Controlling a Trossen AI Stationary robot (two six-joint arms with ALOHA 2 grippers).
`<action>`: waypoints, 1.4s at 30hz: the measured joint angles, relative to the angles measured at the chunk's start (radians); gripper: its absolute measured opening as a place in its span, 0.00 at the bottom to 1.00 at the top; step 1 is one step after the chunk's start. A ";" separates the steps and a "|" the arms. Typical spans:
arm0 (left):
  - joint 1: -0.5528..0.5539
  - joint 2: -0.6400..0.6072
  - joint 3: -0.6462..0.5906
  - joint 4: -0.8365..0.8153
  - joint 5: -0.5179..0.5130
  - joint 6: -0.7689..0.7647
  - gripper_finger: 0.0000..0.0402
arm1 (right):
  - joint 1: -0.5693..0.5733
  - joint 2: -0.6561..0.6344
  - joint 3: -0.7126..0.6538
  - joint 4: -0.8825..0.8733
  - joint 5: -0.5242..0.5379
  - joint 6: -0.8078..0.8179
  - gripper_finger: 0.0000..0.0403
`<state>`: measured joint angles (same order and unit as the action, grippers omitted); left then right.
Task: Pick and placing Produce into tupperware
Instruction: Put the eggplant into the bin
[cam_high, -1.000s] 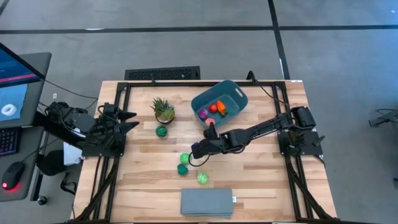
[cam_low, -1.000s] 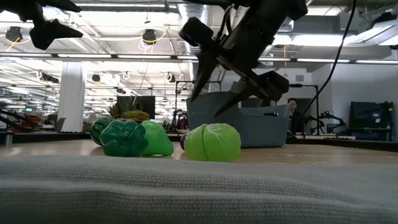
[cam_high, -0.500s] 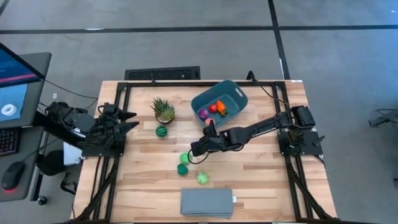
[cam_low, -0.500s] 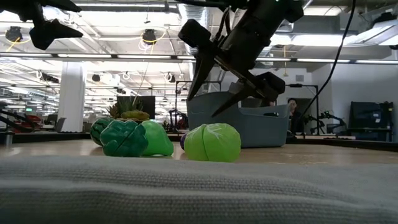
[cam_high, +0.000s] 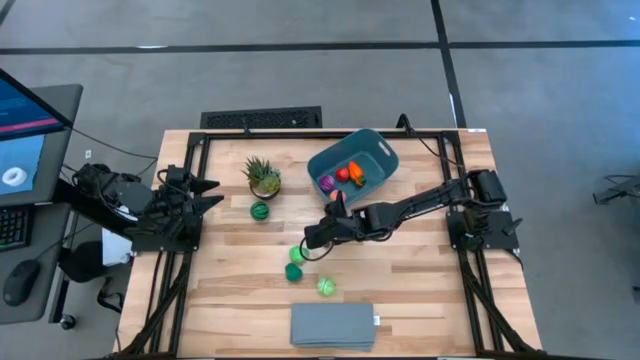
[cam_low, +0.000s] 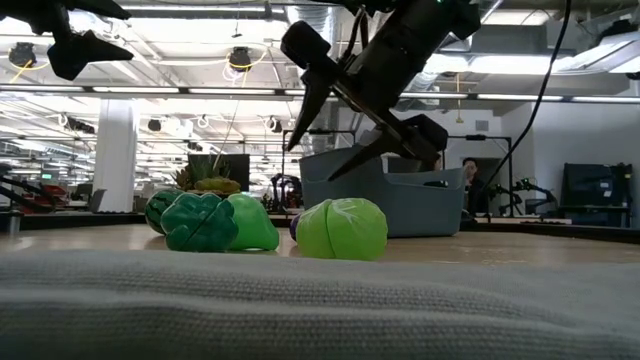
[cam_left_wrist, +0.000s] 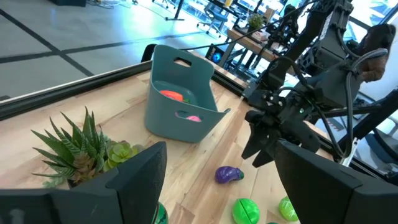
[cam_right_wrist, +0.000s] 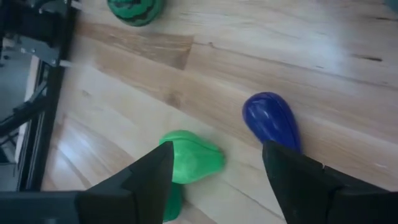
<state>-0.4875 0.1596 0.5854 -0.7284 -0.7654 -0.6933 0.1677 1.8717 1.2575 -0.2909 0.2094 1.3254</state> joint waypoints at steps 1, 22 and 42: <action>0.000 0.000 0.000 0.000 0.000 0.000 0.71 | 0.000 0.000 0.000 -0.003 0.000 0.009 0.69; 0.000 0.000 0.000 -0.002 0.061 0.019 0.71 | 0.029 0.000 0.000 -0.060 0.088 0.231 0.76; 0.000 -0.001 0.001 -0.026 0.149 0.050 0.71 | 0.022 0.322 0.542 -0.571 -0.026 0.150 0.75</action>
<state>-0.4873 0.1585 0.5861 -0.7544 -0.6167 -0.6434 0.1895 2.1936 1.7990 -0.8623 0.1839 1.4757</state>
